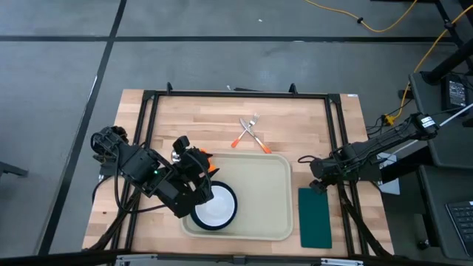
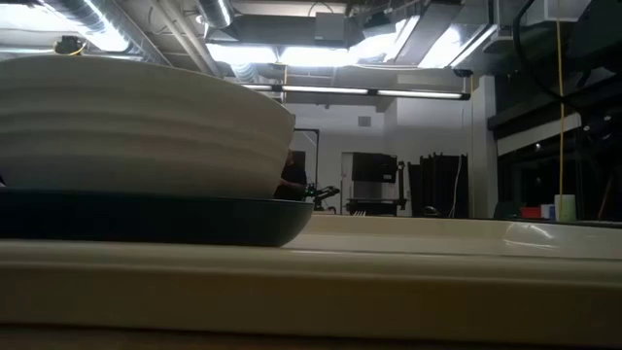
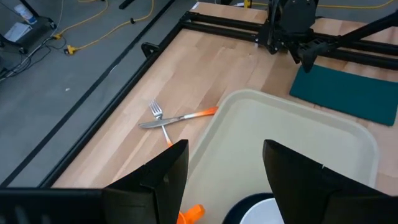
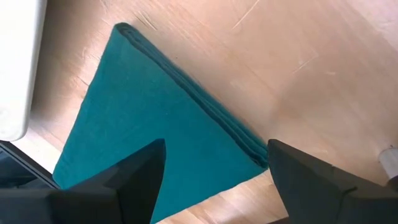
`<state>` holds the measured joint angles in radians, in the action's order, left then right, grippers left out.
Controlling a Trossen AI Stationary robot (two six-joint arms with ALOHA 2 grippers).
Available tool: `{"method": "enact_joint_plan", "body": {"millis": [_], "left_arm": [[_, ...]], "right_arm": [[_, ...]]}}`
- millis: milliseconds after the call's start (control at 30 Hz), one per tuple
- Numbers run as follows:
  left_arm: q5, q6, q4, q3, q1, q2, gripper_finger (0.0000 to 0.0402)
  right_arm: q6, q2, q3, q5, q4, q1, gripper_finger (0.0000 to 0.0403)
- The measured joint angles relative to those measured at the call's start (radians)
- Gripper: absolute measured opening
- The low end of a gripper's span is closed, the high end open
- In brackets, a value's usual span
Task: Set up tray
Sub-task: Put the green napkin on the brown tray
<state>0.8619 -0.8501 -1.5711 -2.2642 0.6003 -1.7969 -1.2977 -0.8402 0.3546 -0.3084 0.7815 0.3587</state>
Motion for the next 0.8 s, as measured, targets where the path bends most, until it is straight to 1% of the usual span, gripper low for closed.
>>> {"method": "enact_joint_plan", "body": {"millis": [333,567,800], "left_arm": [[-0.009,0.0,0.0,0.0,0.001,0.0,0.02],[-0.011,0.0,0.0,0.0,0.001,0.0,0.02],[-0.011,0.008,0.0,0.0,0.001,0.0,0.02]], "right_arm": [[-0.001,0.0,0.0,0.0,-0.005,0.0,0.0283],[-0.054,0.0,0.0,0.0,-0.007,0.0,0.0283],[-0.056,0.0,0.0,0.001,-0.007,0.0,0.0283]]}}
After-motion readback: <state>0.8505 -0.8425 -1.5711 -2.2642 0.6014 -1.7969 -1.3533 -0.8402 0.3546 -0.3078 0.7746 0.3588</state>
